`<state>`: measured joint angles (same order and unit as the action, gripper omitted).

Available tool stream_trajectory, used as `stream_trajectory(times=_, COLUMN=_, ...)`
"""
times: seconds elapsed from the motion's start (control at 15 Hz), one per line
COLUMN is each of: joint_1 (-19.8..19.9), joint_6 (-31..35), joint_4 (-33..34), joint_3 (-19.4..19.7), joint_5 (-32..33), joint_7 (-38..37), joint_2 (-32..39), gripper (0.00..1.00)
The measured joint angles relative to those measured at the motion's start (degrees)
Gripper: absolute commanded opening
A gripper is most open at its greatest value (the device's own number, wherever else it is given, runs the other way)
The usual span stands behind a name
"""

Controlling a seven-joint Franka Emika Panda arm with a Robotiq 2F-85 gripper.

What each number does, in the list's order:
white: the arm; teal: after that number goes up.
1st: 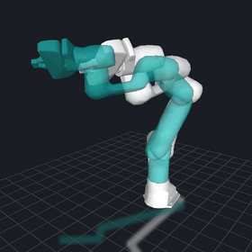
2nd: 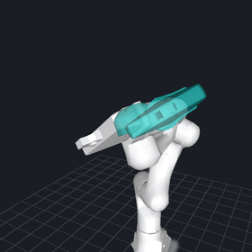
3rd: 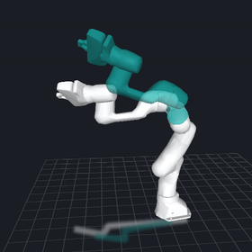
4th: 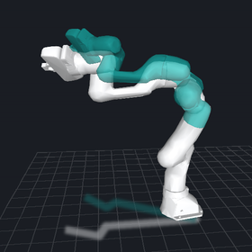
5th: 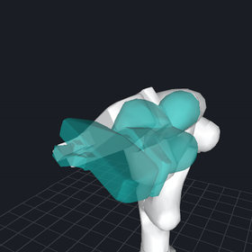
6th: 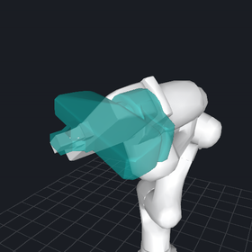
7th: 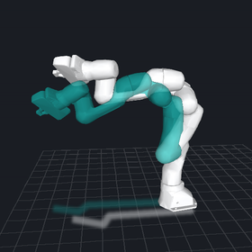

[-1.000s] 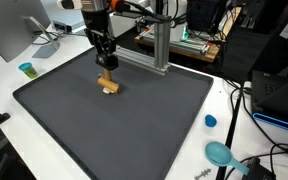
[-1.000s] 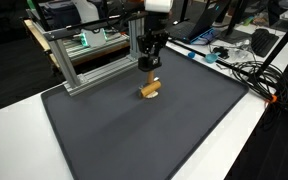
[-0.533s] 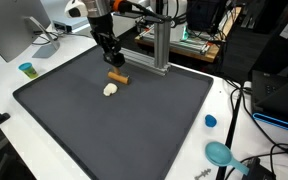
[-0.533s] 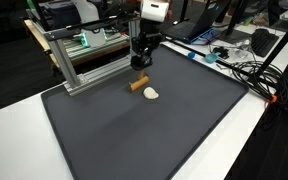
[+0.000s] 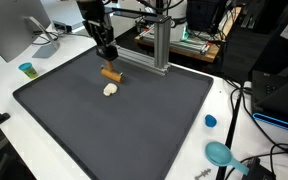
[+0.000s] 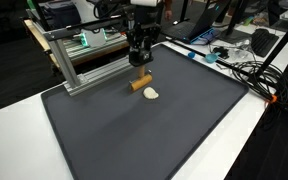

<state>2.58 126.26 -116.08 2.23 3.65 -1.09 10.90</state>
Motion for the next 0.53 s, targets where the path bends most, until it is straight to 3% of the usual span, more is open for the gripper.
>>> stream_trajectory(times=0.53, joint_1=-1.04, joint_6=8.19, joint_4=-0.97, joint_3=-0.50, joint_5=-2.78, joint_7=-3.36, joint_2=1.04, gripper=0.21)
